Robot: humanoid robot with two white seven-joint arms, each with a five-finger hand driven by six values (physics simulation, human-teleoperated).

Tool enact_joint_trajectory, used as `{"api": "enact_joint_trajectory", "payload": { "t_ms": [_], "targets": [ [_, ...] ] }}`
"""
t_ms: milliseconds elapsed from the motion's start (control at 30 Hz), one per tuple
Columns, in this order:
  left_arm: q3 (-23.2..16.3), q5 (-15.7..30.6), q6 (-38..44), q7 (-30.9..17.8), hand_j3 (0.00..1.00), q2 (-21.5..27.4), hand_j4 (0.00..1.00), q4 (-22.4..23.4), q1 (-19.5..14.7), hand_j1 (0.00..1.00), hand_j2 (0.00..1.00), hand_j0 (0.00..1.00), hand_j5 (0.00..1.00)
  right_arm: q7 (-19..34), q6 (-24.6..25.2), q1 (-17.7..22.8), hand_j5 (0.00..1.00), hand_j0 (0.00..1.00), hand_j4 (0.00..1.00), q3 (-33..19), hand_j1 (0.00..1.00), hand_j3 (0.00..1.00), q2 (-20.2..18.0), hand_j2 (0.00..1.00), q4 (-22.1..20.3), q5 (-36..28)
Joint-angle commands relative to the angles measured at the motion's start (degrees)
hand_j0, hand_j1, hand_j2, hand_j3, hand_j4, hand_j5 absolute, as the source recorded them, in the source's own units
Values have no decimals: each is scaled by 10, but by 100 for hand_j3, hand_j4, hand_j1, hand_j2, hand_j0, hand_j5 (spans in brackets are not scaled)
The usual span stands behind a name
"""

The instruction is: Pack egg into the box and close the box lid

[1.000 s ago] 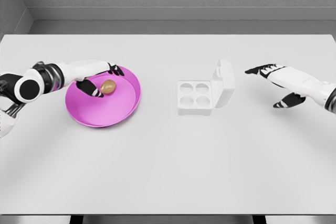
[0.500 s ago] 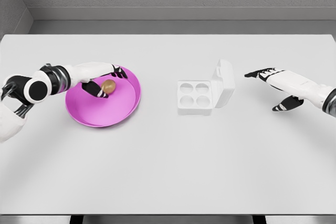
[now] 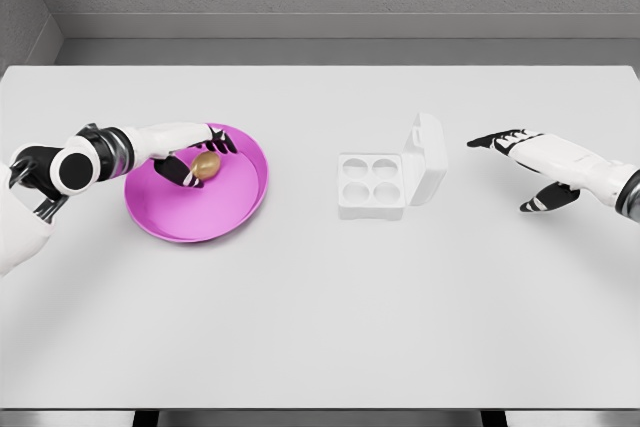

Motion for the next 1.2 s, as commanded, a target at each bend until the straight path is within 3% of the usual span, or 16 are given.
{"api": "enact_joint_trajectory", "payload": {
  "t_ms": [0,267,300,667,900,1167],
  "targets": [
    [0,0,-1,0,75,-1,75,4,0,75,75,75,75,0,1,0,100,100,100,-1,100,100,-1,100,2,-3],
    [1,1,-1,0,70,-1,70,4,0,70,70,70,70,0,1,1,100,100,100,-1,100,100,-5,100,0,-3],
    [2,3,-1,0,64,-2,64,4,1,64,64,64,64,0,1,1,100,100,100,-1,100,100,-5,100,0,-3],
    [3,5,-1,0,64,-1,64,2,2,64,64,64,64,0,1,0,100,100,100,-1,100,100,-6,100,-2,-3],
    [6,8,-1,0,55,0,55,-3,6,55,55,55,55,-1,1,0,100,100,100,-1,100,100,-6,100,-3,-3],
    [13,9,-1,0,52,0,52,-8,5,52,52,52,52,0,1,0,100,100,100,-1,100,100,-5,100,-5,-4]
  ]
}}
